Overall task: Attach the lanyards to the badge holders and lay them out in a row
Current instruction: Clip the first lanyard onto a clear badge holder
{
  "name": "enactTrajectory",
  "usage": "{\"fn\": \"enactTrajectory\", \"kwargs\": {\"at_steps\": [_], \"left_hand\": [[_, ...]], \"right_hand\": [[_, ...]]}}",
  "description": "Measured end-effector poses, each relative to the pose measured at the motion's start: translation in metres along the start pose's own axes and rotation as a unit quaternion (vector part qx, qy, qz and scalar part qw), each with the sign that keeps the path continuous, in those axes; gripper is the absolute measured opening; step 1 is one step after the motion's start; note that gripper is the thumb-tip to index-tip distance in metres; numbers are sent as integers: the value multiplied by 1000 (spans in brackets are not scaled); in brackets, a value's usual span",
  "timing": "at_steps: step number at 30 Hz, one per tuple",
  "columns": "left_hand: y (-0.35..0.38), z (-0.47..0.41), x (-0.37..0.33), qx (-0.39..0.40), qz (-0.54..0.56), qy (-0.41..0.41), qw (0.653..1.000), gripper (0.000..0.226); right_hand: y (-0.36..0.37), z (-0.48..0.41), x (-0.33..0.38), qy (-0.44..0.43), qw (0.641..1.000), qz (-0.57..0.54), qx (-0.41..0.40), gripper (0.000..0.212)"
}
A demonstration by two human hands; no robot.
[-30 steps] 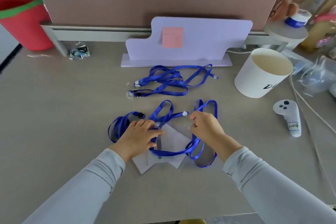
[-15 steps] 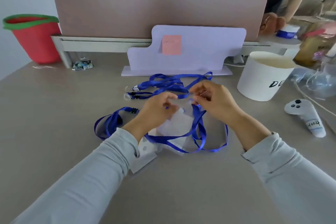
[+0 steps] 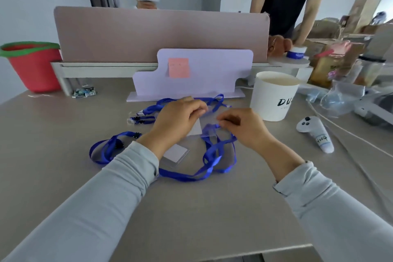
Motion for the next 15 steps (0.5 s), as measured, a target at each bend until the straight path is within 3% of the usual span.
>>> {"fn": "enactTrajectory", "kwargs": {"at_steps": [7, 11, 15], "left_hand": [[-22, 11, 30, -72, -139, 92, 983, 41], [-26, 10, 67, -41, -171, 92, 980, 66], [-28, 19, 102, -10, -172, 58, 983, 71]], "right_hand": [[63, -5, 7, 33, 977, -175, 119, 19], [93, -29, 8, 39, 956, -236, 171, 15], [128, -47, 15, 14, 933, -252, 258, 19]]}}
Point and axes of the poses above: each hand's wrist, its own z-axis away from the middle knuckle, its own y-axis out of the palm, x = y × z, the point moved 8 cm from there along -z, towards the middle knuckle, and after that the axes turned 9 degrees about -y, right-handed, at the moved point
